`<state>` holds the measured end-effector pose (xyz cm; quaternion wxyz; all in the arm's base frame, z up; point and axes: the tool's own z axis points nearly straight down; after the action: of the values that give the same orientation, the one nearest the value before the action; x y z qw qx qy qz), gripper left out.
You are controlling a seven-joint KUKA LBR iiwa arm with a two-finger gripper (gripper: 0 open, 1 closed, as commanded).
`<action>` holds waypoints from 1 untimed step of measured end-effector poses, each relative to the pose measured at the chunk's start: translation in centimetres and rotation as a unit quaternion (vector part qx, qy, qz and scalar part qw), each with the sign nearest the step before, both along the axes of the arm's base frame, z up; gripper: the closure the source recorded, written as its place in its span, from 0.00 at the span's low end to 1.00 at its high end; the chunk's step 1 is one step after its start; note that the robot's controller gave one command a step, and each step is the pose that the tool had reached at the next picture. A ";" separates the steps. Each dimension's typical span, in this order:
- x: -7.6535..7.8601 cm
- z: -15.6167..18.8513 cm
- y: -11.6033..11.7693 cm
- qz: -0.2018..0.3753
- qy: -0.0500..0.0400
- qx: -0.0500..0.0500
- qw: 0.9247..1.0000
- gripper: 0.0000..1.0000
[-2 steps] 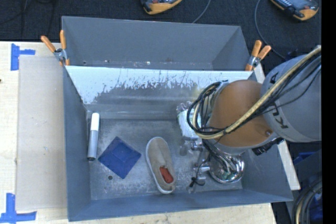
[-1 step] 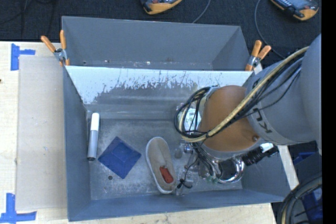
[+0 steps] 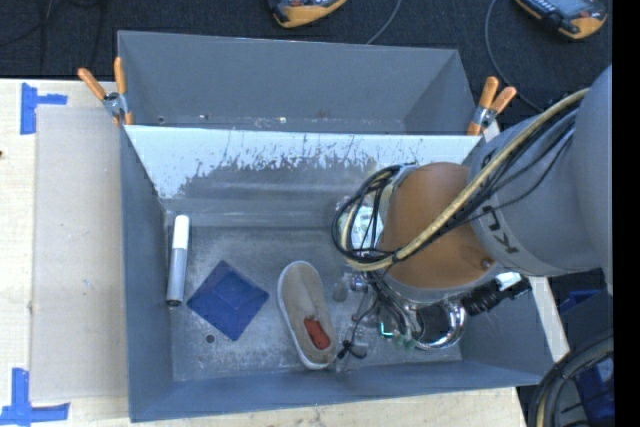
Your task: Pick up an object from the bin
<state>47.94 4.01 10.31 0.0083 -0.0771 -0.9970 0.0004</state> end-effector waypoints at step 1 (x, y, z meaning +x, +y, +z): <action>0.0 0.0 0.0 0.000 0.000 0.000 1.000 0.00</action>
Offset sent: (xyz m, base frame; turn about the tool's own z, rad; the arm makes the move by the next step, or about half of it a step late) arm 0.0000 0.0000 0.0000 0.0000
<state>47.94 4.01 10.31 0.0082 -0.0774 -0.9970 0.0003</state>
